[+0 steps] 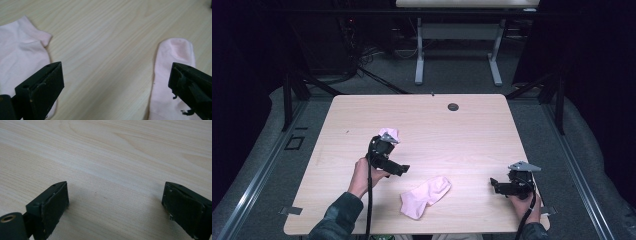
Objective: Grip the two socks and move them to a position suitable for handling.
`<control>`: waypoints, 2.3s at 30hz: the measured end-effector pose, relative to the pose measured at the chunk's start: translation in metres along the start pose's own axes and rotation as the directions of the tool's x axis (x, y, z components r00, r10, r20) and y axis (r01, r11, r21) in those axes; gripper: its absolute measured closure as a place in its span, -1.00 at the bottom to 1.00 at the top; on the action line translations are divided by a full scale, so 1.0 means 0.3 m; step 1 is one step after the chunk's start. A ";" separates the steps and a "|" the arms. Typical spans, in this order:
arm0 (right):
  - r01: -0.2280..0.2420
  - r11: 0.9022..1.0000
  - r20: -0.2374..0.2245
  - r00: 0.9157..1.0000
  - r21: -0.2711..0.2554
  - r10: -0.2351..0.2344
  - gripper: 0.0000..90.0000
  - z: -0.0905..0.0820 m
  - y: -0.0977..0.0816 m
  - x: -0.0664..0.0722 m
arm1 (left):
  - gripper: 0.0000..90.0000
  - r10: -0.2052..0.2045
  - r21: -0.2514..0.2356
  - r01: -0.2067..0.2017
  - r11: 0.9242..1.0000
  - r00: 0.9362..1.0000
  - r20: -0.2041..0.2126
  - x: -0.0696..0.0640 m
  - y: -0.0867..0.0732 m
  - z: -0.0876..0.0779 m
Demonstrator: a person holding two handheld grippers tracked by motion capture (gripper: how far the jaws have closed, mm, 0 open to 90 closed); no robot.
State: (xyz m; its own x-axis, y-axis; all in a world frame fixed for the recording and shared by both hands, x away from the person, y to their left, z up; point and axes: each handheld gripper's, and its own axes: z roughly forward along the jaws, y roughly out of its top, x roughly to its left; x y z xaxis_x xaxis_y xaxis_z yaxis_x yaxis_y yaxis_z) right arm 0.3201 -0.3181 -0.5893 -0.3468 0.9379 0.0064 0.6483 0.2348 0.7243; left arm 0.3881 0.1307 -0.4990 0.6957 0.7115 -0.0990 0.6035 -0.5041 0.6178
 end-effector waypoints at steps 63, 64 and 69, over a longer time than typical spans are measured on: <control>-0.004 1.000 0.004 1.000 -0.006 0.004 -0.82 -0.001 0.000 0.000 | 0.92 -0.277 0.110 0.316 0.942 0.922 -0.270 0.348 0.015 0.210; -0.004 1.000 0.004 1.000 -0.007 0.004 -0.82 -0.001 0.000 0.000 | 0.92 -0.277 0.110 0.316 0.942 0.922 -0.270 0.348 0.015 0.210; -0.004 1.000 0.004 1.000 -0.006 0.004 -0.82 -0.001 0.000 0.000 | 0.93 -0.277 0.074 0.299 0.951 0.935 -0.223 0.334 0.022 0.173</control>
State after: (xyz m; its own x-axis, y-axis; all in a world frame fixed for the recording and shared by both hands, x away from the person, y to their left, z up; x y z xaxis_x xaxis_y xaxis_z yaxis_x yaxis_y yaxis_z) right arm 0.3198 -0.3183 -0.5892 -0.3417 0.9398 0.0066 0.6453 0.2295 0.7286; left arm 0.4821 0.1732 -0.5453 0.3962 0.9138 -0.0894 0.8112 -0.3028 0.5003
